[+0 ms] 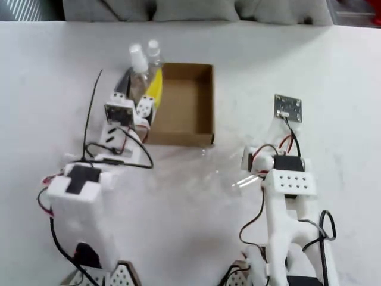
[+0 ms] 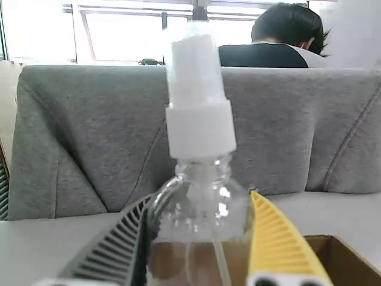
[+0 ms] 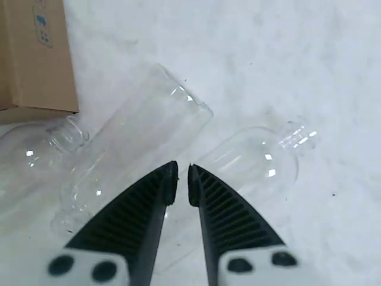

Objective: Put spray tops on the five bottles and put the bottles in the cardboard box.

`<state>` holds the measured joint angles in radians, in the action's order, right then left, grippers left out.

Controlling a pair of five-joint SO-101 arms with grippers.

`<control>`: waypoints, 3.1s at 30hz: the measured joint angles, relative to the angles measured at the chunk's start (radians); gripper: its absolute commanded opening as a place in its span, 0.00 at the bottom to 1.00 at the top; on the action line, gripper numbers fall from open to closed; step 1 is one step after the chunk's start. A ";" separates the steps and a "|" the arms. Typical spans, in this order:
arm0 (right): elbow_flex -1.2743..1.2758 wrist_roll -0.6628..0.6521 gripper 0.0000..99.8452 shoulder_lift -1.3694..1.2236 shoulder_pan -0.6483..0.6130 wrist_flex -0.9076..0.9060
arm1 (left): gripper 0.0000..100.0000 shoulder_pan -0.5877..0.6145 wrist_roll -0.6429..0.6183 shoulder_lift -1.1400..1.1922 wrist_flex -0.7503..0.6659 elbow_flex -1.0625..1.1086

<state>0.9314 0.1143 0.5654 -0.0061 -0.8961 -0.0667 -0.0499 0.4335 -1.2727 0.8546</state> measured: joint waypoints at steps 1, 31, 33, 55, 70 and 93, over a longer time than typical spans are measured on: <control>0.000 0.000 0.02 0.000 0.000 0.000 | 0.02 0.000 0.000 0.037 -0.034 -0.008; 0.064 0.000 0.02 0.000 0.000 0.120 | 0.14 0.009 0.000 0.199 0.034 -0.160; 0.064 0.000 0.02 0.000 0.000 0.120 | 0.14 0.009 0.000 0.204 0.037 -0.160; 0.064 0.000 0.02 0.000 0.000 0.120 | 0.24 0.011 -0.041 0.207 0.072 -0.161; 0.064 0.000 0.02 0.000 0.000 0.120 | 0.30 0.012 -0.048 0.207 0.072 -0.161; 0.064 -0.084 0.02 0.000 0.000 0.121 | 0.31 0.021 -0.052 0.164 0.109 -0.133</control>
<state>0.9958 0.0299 0.5654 -0.0061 -0.7748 -0.0453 -0.1020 0.5976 -1.1638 0.7211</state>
